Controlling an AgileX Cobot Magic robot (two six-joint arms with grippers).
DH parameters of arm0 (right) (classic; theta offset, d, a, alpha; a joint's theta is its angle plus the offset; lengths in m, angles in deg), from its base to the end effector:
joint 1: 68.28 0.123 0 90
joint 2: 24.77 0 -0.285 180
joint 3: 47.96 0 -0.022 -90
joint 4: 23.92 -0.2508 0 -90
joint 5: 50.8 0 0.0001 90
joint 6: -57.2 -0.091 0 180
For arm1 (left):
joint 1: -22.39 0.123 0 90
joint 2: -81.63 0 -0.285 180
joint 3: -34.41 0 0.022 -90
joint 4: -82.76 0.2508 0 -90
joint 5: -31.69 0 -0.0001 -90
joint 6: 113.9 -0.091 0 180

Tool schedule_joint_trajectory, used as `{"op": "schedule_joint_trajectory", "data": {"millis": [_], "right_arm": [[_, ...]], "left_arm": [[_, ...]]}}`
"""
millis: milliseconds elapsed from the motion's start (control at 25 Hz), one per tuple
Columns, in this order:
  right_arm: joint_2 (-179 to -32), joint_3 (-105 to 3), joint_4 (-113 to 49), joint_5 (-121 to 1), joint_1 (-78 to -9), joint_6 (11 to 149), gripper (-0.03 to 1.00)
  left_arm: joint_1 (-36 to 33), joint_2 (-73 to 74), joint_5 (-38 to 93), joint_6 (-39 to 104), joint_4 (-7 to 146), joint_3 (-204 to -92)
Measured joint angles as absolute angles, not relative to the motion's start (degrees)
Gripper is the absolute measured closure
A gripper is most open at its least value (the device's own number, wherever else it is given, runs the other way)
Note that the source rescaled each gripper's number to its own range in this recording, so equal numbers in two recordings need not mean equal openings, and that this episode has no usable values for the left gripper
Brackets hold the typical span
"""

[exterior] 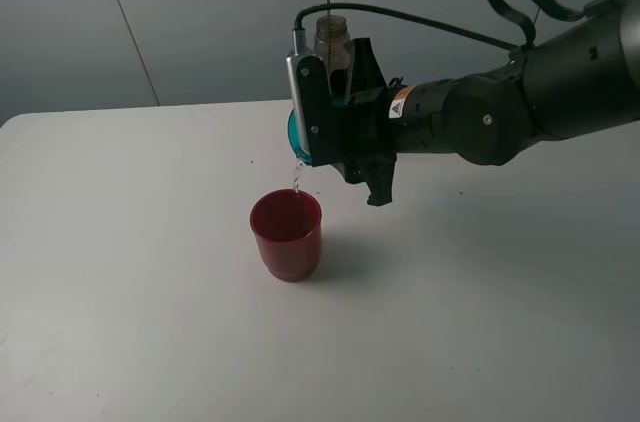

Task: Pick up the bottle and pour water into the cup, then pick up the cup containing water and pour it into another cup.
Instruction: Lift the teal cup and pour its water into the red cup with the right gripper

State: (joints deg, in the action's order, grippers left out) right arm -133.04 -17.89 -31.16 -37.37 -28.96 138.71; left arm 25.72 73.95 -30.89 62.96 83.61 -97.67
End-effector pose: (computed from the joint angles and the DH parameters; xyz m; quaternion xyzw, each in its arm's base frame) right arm 0.2701 0.2178 0.1686 -0.7393 0.4901 -0.1517 0.4361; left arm -0.0078 0.0007 0.2779 -0.0019 0.8579 0.0364 0.5124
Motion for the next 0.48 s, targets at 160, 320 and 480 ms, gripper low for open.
{"op": "schedule_joint_trajectory", "data": {"millis": [160,320,480], "right_arm": [[-133.1,-17.9,-31.2,-37.1,-29.0,140.5,0.89],[-133.1,-17.9,-31.2,-37.0,-29.0,142.6,0.89],[-133.1,-17.9,-31.2,-36.8,-29.0,144.7,0.89]], "left_arm": [[25.7,73.9,-30.9,63.0,83.6,-97.7],[25.7,73.9,-30.9,63.0,83.6,-97.7],[25.7,73.9,-30.9,63.0,83.6,-97.7]]}}
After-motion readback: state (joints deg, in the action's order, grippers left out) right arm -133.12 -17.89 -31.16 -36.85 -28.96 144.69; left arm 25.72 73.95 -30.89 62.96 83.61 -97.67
